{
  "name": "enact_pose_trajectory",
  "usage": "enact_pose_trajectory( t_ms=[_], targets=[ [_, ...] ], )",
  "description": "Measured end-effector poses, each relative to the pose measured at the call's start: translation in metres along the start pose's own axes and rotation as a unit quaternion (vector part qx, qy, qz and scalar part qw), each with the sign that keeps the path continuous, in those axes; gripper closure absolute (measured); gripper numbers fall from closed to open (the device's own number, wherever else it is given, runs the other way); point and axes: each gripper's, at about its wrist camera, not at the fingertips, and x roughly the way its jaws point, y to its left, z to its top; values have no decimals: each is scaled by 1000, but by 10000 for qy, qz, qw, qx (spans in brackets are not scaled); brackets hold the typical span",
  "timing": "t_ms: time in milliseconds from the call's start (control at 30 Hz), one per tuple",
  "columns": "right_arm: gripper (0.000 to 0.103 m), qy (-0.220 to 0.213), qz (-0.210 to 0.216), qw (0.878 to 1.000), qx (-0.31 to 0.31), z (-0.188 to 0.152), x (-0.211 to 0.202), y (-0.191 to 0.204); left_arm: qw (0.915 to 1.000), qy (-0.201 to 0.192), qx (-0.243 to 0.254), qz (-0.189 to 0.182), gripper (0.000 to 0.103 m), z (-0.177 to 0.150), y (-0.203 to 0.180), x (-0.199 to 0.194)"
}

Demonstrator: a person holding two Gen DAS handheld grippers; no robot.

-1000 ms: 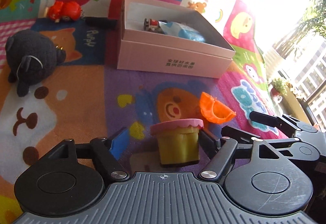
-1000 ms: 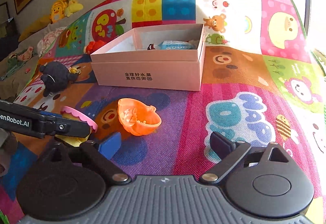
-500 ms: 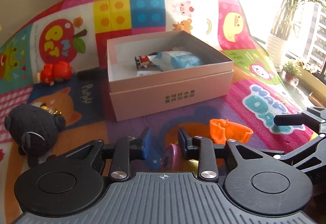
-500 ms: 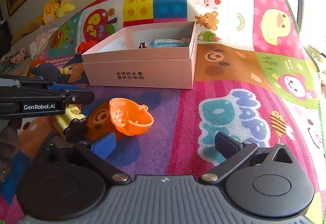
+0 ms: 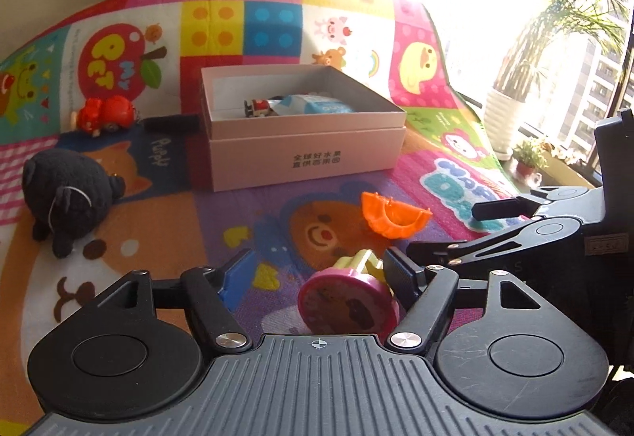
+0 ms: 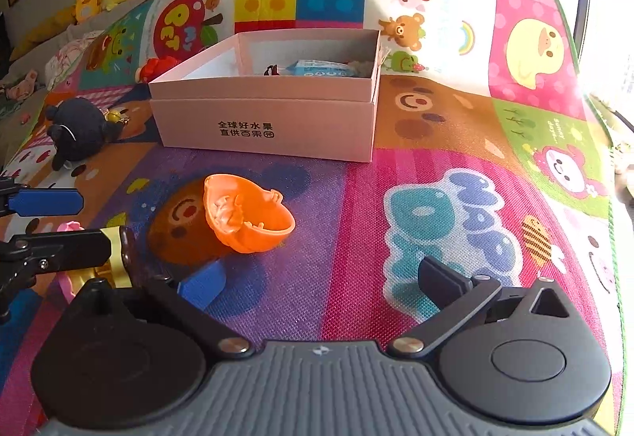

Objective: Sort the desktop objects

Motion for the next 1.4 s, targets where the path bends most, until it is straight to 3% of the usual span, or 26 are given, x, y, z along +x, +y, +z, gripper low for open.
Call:
enact_pose_trajectory(
  t_ms=[133, 267, 400, 567, 633, 733, 800, 833, 900, 1000, 1167, 1400],
  targets=[
    [0, -49, -44, 10000, -5, 0, -2, 0, 9992, -111, -179, 345, 9, -7, 11, -10],
    [0, -464, -176, 9987, -97, 1, -19, 5, 9965, -219, -448, 676, 6, -5, 28, -22],
    [0, -753, 412, 9916, -966, 16, -51, 37, 9915, -484, -835, 868, 2, 1, 48, -40],
    [8, -218, 1423, 9748, -1702, 40, -52, 88, 9768, -709, -1560, 1284, 0, 6, 76, -51],
    [9, 81, 1591, 9681, -1932, 46, -41, 108, 9735, -744, -1666, 1378, 0, 5, 82, -56],
    [11, 262, 1516, 9631, -2208, 49, -25, 130, 9718, -777, -1686, 1454, 0, 1, 87, -65],
    [20, 535, 1503, 9573, -2411, 47, -12, 139, 9708, -799, -1706, 1486, 0, -2, 89, -71],
    [33, 713, 1508, 9543, -2478, 46, -6, 143, 9700, -807, -1729, 1504, 0, -3, 91, -73],
    [48, 934, 1520, 9487, -2611, 42, 1, 147, 9681, -825, -1798, 1538, 0, -6, 94, -77],
    [48, 709, 1436, 9527, -2583, 41, -3, 147, 9652, -839, -1926, 1561, 0, -10, 99, -78],
    [51, -377, 1267, 9618, -2396, 42, -12, 138, 9616, -779, -2156, 1509, 0, -14, 103, -71],
    [52, -68, 1157, 9747, -1912, 29, 1, 113, 9648, -694, -2074, 1464, 0, -16, 96, -68]
  ],
)
